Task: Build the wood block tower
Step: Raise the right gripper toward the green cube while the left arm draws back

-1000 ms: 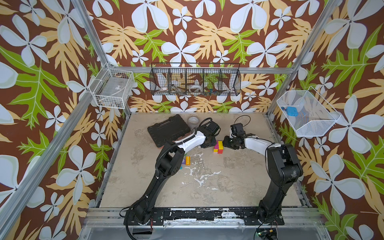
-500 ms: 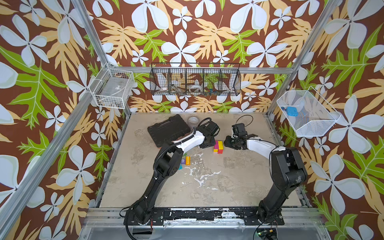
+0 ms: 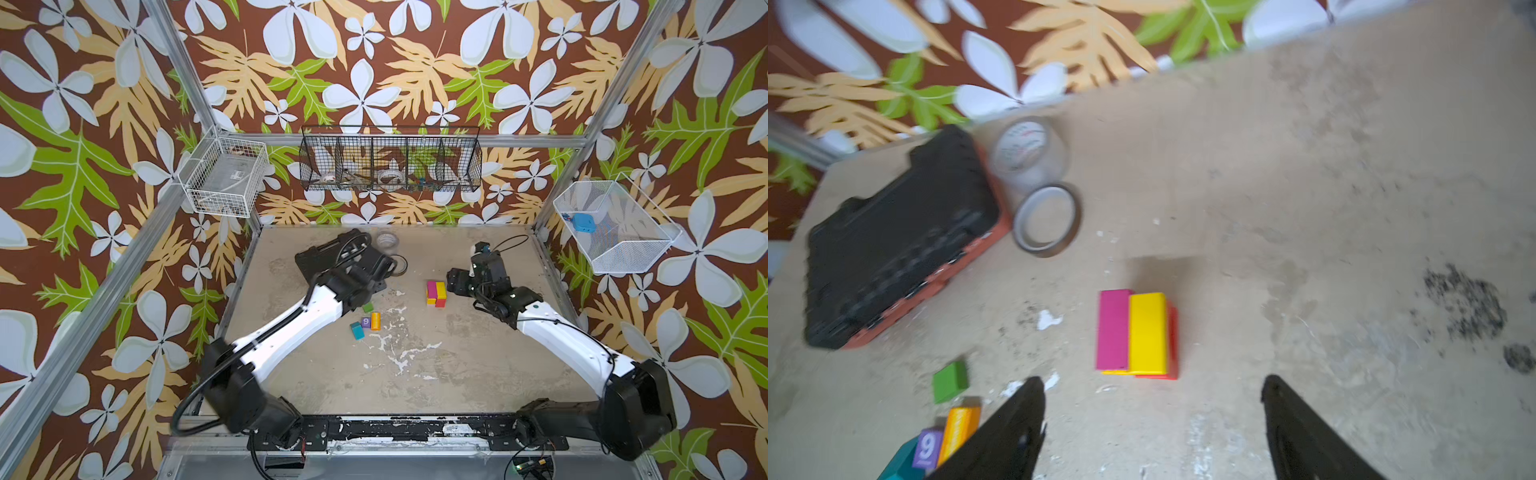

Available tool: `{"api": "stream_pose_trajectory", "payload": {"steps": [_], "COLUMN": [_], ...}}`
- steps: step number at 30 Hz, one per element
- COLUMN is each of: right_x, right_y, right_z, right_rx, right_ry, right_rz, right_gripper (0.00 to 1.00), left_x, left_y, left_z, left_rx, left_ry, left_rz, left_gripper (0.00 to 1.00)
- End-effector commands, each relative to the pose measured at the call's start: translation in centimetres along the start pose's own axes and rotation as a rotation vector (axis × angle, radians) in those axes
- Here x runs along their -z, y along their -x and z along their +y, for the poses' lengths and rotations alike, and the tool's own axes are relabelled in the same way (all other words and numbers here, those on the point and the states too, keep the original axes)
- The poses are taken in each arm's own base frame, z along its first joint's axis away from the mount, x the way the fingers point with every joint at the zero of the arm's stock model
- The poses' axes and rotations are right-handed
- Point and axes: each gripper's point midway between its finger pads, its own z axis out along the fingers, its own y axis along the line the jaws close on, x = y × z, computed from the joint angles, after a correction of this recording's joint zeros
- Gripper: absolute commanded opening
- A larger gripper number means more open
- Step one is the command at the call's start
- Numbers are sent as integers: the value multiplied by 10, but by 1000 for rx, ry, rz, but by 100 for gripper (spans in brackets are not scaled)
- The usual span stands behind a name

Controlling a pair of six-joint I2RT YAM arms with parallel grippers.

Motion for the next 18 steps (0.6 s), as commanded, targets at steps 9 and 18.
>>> {"api": "stream_pose_trajectory", "payload": {"steps": [9,18], "right_x": [-10,-67], "right_y": [-114,-190], "right_z": [129,140], "right_rx": [320,465], "right_ry": [132,29], "right_rz": [240,443], "right_gripper": [89,81], "left_x": [18,23], "left_y": [-4,2], "left_z": [119,127], "left_rx": [156,196], "left_ry": [-71,-144], "left_rz": [-389,-480], "left_gripper": [95,100]}}
